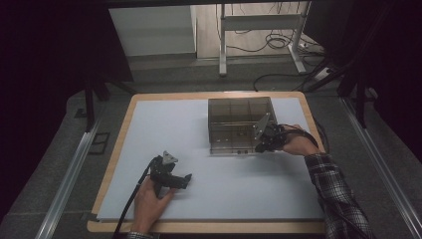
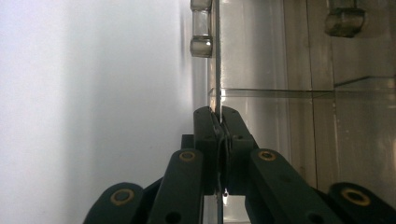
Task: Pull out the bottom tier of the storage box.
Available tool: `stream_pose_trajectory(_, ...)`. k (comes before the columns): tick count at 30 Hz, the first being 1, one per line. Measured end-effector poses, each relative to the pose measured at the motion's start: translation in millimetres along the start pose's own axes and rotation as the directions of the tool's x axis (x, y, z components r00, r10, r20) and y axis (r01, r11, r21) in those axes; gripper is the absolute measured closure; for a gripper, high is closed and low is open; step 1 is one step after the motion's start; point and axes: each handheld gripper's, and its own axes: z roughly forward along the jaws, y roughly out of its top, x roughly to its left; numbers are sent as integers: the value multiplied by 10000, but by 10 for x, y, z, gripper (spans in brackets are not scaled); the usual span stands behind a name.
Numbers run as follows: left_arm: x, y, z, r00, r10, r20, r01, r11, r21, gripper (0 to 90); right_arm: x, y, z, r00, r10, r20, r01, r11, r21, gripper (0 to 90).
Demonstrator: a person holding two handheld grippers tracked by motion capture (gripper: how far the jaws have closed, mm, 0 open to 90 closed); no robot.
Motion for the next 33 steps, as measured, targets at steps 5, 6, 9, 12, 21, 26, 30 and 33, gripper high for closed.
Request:
stream_pose_trajectory(5, 0, 0, 0, 10000, -4, -2, 4, 10000, -1, 0, 64, -12, -11, 10000, -78, -44, 77, 10000, -58, 865)
stream_pose_trajectory(6, 0, 0, 0, 10000, -4, -2, 4, 10000, -2, 0, 81, -12, -14, 9999, -106, -41, 106, 9999, -69, 864)
stream_pose_trajectory(9, -1, 0, 0, 10000, -9, -2, 9, 10000, -3, 0, 136, -6, -29, 9999, -138, -60, 137, 9998, -107, 862)
stream_pose_trajectory(12, 0, 0, 0, 10000, -6, -1, 6, 10000, 1, 0, 198, 3, -37, 9997, -228, -67, 227, 9997, -98, 861)
stream_pose_trajectory(21, -1, 0, 0, 10000, -6, -4, 6, 10000, 2, 0, 363, -8, -70, 9988, -485, -34, 484, 9987, -174, 858)
stream_pose_trajectory(26, -1, 0, 0, 10000, -13, -4, 13, 10000, 0, 0, 438, 3, -59, 9983, -584, 19, 584, 9981, -178, 859)
stream_pose_trajectory(30, 0, 0, 0, 10000, 1, -4, -1, 10000, -1, 0, 483, 5, -32, 9982, -607, 20, 607, 9980, -150, 862)
stream_pose_trajectory(33, -1, 0, 0, 10000, -7, -6, 7, 10000, -2, 0, 489, -25, 5, 9987, -500, -9, 499, 9985, -235, 865)
